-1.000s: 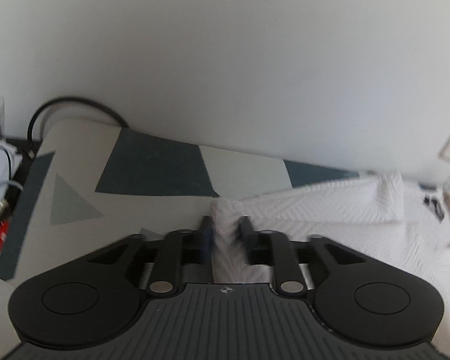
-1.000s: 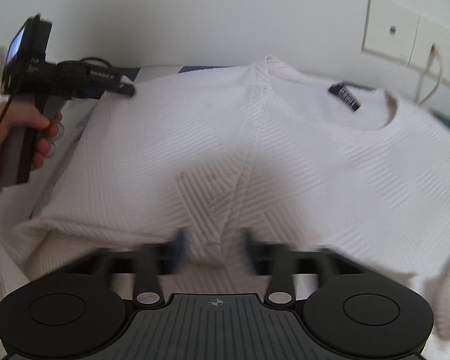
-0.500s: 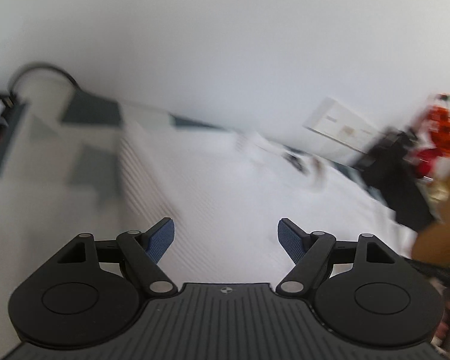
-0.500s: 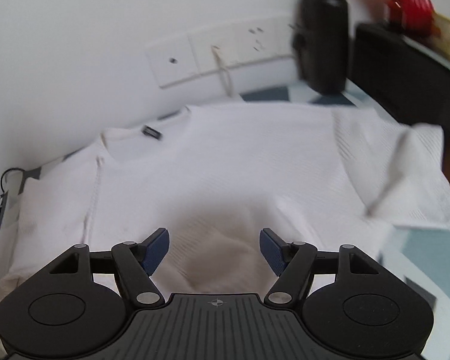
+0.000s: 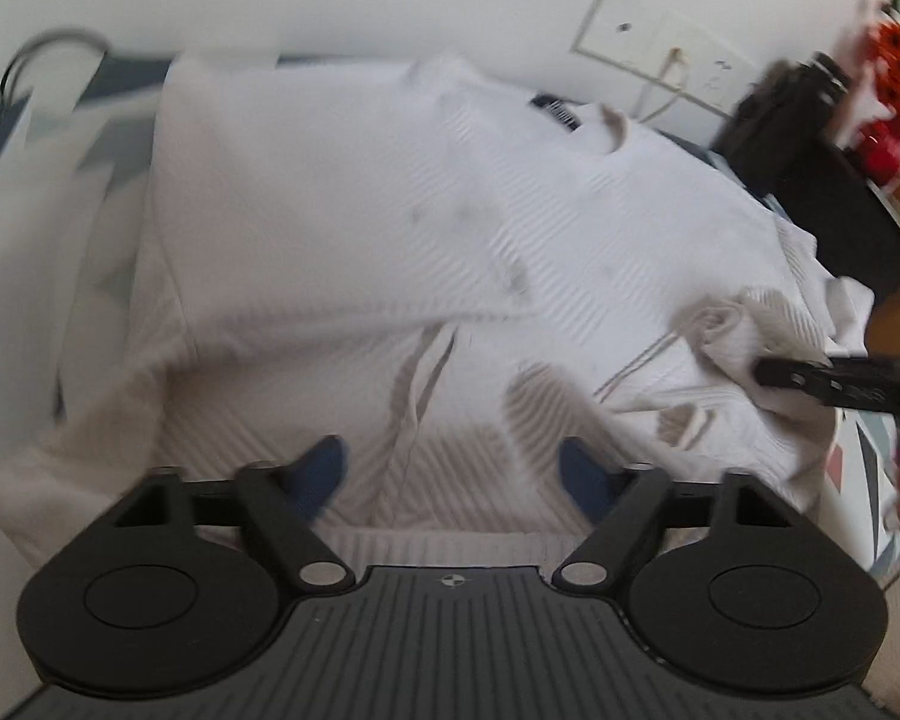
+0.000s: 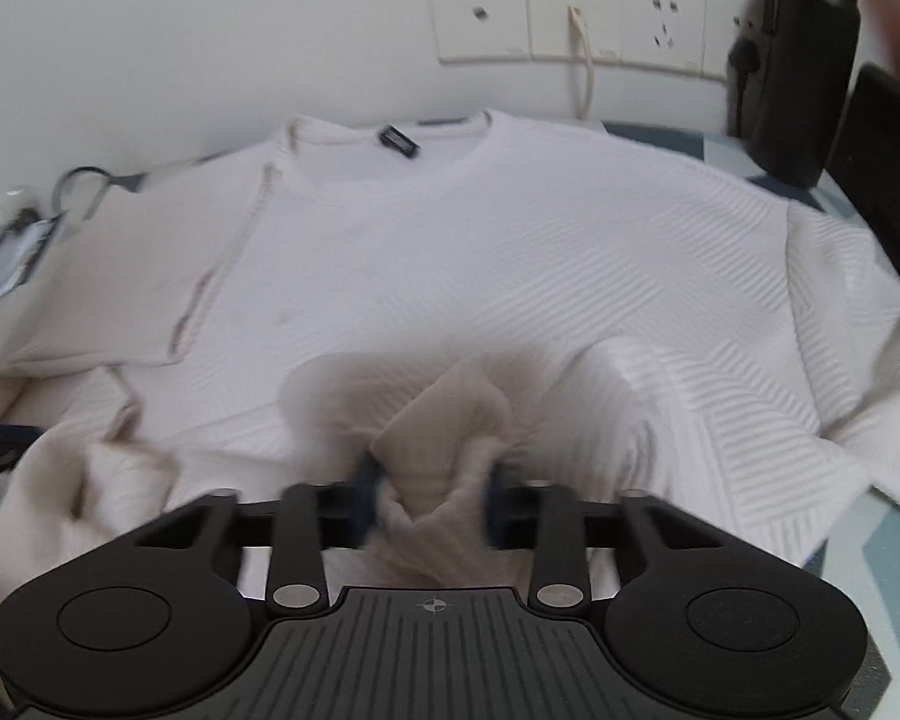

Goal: Fold clothes

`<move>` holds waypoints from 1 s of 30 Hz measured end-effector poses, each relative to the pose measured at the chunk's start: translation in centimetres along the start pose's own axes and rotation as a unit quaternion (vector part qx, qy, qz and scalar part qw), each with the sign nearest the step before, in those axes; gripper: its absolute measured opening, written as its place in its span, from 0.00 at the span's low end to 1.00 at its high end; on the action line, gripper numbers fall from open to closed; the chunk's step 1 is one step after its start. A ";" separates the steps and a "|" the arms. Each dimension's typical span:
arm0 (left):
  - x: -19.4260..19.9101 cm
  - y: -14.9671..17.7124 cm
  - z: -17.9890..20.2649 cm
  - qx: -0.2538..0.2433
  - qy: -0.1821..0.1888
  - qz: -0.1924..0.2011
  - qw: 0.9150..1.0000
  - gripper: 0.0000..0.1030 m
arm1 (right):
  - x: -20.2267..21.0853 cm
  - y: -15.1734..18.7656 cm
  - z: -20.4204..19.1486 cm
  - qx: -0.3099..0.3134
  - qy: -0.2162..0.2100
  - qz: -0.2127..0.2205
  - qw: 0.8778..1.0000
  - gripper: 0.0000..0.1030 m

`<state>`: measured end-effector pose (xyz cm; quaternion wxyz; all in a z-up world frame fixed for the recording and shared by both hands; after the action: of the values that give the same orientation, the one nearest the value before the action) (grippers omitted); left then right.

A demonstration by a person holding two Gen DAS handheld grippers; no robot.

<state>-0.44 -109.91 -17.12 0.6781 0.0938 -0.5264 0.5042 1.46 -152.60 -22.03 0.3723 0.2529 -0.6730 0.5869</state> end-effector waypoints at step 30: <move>12.7 11.2 -5.9 0.064 -0.067 0.120 0.988 0.07 | 8.2 8.1 7.3 -0.109 0.000 0.027 0.994 0.54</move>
<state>-6.37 -93.31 -13.85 0.5686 0.1070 -0.5445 0.6073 -11.19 -157.44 -20.64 0.3822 0.1926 -0.7395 0.5195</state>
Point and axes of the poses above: each gripper's, at about its wrist camera, not at the fingertips, and x roughly against the way its jaws point, z to its right, y to its underside, the point moved 3 cm from there along -x, roughly the way its jaws point, and after that the axes turned 13 degrees about x, right-handed, at the moved point
